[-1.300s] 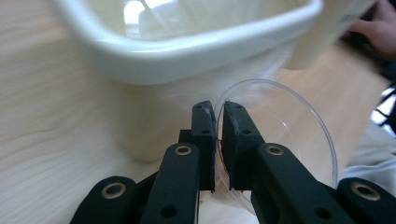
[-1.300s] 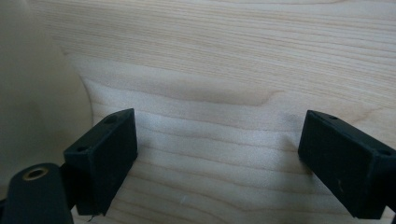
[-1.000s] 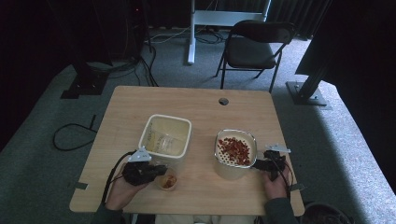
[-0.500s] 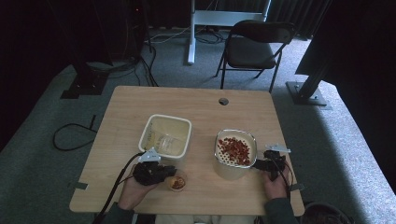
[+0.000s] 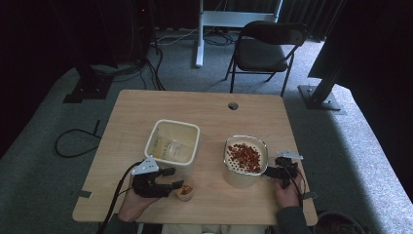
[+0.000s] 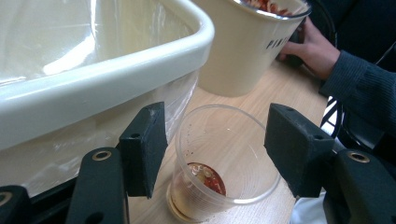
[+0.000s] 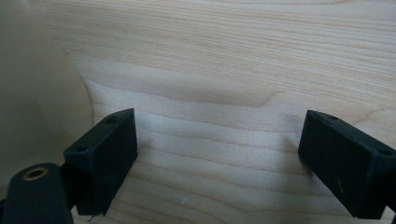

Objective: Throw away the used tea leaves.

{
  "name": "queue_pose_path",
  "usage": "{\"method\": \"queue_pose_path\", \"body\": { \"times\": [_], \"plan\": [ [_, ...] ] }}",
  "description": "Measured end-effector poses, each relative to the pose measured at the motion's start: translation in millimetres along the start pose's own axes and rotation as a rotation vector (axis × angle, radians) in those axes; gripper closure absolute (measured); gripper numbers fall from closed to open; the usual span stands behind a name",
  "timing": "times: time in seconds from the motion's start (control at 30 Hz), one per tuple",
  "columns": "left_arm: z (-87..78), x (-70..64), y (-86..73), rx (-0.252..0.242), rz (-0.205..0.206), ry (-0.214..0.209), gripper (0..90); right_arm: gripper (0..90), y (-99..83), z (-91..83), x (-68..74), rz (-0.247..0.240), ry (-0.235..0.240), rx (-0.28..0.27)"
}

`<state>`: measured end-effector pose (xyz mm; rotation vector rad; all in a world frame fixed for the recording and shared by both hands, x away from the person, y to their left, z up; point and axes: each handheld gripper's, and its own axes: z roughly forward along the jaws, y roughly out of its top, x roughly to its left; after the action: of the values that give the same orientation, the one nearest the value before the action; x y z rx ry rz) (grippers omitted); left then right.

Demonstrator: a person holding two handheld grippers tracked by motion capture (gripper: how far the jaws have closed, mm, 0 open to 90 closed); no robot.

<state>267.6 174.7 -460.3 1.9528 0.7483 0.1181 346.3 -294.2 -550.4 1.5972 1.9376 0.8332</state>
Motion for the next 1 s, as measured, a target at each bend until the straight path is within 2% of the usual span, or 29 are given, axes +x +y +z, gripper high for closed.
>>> {"method": "queue_pose_path", "body": {
  "times": [0.07, 0.23, 0.3, 0.37, 0.4, 0.47, 0.5, 0.53, 0.6, 0.63, 0.7, 0.73, 0.9, 0.93, 0.97, 1.0],
  "plan": [
    [-6.3, -2.4, -7.6, -0.030, 0.012, 0.012, 38.8, 11.1, 0.0, 0.0, 0.0, 0.000, 0.000, 0.000],
    [-14.3, -4.8, -19.6, -0.047, 0.019, 0.013, 38.8, 11.2, -0.8, -0.9, 2.1, 0.013, -0.014, 0.001],
    [-17.7, -4.3, -28.4, -0.019, 0.033, 0.016, 43.1, 18.6, -4.6, -6.3, 1.7, 0.013, -0.013, -0.005],
    [-17.8, -3.5, -32.0, -0.007, 0.036, 0.018, 47.7, 24.8, -5.2, -11.6, 0.3, 0.020, -0.019, 0.016],
    [-16.6, -1.1, -39.5, 0.022, 0.040, 0.028, 50.2, 25.8, -5.4, -13.3, -0.5, 0.021, -0.020, 0.023],
    [-14.3, 1.5, -46.4, 0.042, 0.047, 0.056, 56.3, 28.5, -8.1, -19.4, -3.5, 0.005, 0.024, 0.036],
    [-14.3, 1.5, -46.4, 0.042, 0.047, 0.056, 59.2, 28.5, -8.1, -19.4, -3.5, 0.005, 0.024, 0.036],
    [-10.2, 5.1, -51.3, 0.061, 0.042, 0.071, 62.1, 35.3, -10.3, -27.4, -4.7, -0.009, 0.032, 0.019],
    [-6.9, 7.0, -53.5, 0.073, 0.043, 0.079, 65.6, 37.6, -11.1, -35.3, -5.2, -0.037, 0.038, 0.007],
    [3.1, 9.4, -56.5, 0.108, 0.058, 0.089, 66.1, 37.6, -12.0, -41.5, -5.4, -0.061, 0.046, -0.004],
    [6.3, 9.2, -56.9, 0.116, 0.070, 0.086, 66.0, 41.6, -14.3, -50.8, -5.7, -0.093, 0.073, -0.017],
    [14.1, 7.2, -56.0, 0.139, 0.097, 0.079, 65.9, 41.9, -17.0, -57.3, -5.5, -0.118, 0.104, -0.027],
    [26.6, 3.8, -51.2, 0.152, 0.134, 0.049, 65.4, 47.1, -31.3, -82.0, -1.4, -0.220, 0.161, -0.074],
    [26.6, 3.8, -51.2, 0.152, 0.134, 0.049, 65.4, 47.1, -31.3, -82.0, -1.4, -0.220, 0.161, -0.074],
    [31.7, 2.1, -49.6, 0.161, 0.146, 0.041, 65.4, 47.2, -35.3, -91.2, 0.3, -0.252, 0.196, -0.094],
    [31.7, 2.1, -49.6, 0.161, 0.146, 0.041, 65.3, 47.2, -35.3, -91.2, 0.3, -0.252, 0.196, -0.094]
  ]
}}
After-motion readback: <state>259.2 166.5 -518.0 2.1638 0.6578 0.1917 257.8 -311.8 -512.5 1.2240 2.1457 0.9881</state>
